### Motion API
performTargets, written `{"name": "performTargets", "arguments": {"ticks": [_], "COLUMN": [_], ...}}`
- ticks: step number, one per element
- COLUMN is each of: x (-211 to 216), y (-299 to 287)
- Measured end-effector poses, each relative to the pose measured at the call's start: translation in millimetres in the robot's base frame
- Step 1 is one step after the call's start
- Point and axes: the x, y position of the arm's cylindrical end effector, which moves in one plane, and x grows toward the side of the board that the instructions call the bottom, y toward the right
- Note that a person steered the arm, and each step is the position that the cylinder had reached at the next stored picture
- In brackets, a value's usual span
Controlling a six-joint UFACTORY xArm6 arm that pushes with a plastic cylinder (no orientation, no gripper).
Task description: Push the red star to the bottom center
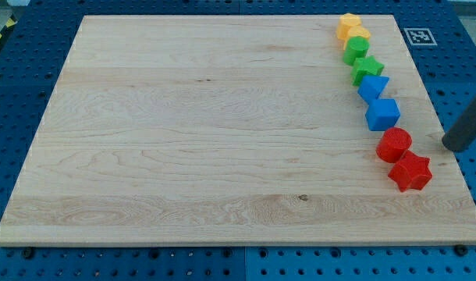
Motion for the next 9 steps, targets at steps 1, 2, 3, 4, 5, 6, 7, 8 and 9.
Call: {"name": "performTargets", "arguments": {"ticks": [1, 2, 3, 4, 5, 6, 7, 8, 9], "x": [16, 42, 55, 55, 50, 21, -4, 1, 14], "y": [-22, -31, -58, -110, -150, -153, -163, -196, -209]}}
